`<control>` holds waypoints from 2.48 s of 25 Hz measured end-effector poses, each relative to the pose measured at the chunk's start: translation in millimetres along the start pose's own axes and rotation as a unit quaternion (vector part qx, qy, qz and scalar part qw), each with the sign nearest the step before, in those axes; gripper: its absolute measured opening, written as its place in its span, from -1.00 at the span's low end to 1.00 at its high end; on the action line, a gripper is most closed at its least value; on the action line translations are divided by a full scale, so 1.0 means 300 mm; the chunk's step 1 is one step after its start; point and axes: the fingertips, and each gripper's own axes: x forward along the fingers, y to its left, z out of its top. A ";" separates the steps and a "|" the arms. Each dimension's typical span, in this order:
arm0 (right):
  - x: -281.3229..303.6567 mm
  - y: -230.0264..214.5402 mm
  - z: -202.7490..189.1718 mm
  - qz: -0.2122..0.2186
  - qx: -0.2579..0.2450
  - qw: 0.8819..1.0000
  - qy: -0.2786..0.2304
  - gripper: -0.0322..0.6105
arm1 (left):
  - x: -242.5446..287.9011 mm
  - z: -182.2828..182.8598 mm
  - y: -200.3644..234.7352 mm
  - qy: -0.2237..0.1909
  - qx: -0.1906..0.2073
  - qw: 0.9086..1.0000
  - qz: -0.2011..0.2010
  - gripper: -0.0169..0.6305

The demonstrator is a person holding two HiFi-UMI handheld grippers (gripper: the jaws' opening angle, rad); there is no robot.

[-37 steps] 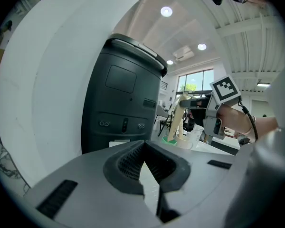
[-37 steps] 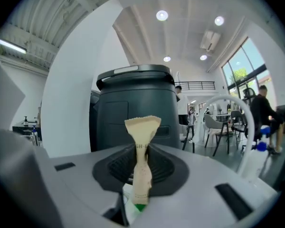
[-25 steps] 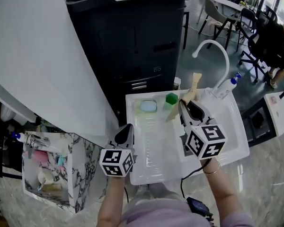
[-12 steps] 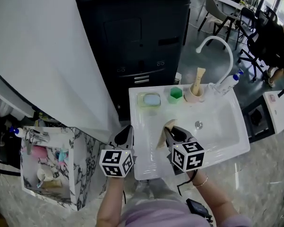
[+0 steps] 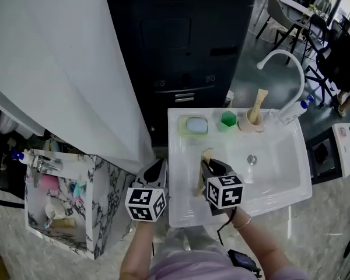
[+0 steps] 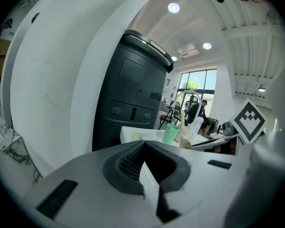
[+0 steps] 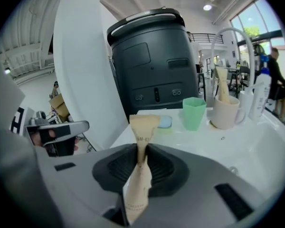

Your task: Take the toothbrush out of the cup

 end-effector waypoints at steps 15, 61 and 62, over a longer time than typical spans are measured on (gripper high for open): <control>0.108 -0.008 0.001 0.011 -0.005 1.000 0.014 -0.53 | 0.065 0.036 0.025 -0.003 -0.001 1.000 0.008 -0.95; 0.067 -0.894 0.534 -0.185 0.010 0.980 -0.077 -0.46 | 0.486 0.112 -0.340 0.012 0.032 0.995 -0.089 -0.95; 0.067 -0.895 0.535 -0.187 0.010 0.979 -0.078 -0.48 | 0.483 0.113 -0.337 0.011 0.032 0.996 -0.088 -0.95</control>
